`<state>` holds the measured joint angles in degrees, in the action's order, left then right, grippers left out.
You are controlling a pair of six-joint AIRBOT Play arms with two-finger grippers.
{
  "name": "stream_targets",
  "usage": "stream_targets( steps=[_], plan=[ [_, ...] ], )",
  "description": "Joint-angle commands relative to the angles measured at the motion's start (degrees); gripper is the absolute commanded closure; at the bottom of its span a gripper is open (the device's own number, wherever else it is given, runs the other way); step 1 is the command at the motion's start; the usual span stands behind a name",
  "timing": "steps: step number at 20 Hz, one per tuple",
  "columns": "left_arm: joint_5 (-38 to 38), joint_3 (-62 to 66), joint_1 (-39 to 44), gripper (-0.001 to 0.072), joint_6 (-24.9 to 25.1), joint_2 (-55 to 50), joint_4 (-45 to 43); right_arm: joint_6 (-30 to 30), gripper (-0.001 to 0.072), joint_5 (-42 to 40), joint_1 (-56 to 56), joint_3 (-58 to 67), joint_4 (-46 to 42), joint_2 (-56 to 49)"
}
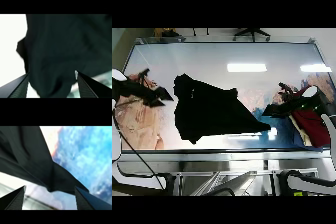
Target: Fold the shirts.
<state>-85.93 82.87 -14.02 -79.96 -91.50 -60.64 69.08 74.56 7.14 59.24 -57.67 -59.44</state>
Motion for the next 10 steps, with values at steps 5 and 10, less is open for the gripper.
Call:
stream_targets(
  steps=[5, 10],
  plan=[
    [14.25, -37.83, 5.07, 0.0069, 1.97, 14.53, -2.19, -4.85, 0.0008, 4.11, 0.59, -6.62, -0.66, -0.5],
    [21.59, -44.17, 11.06, 0.0069, 1.92, 15.98, -2.25, -4.87, 0.0008, 1.66, 0.61, -9.16, -1.68, -0.81]
  ],
)
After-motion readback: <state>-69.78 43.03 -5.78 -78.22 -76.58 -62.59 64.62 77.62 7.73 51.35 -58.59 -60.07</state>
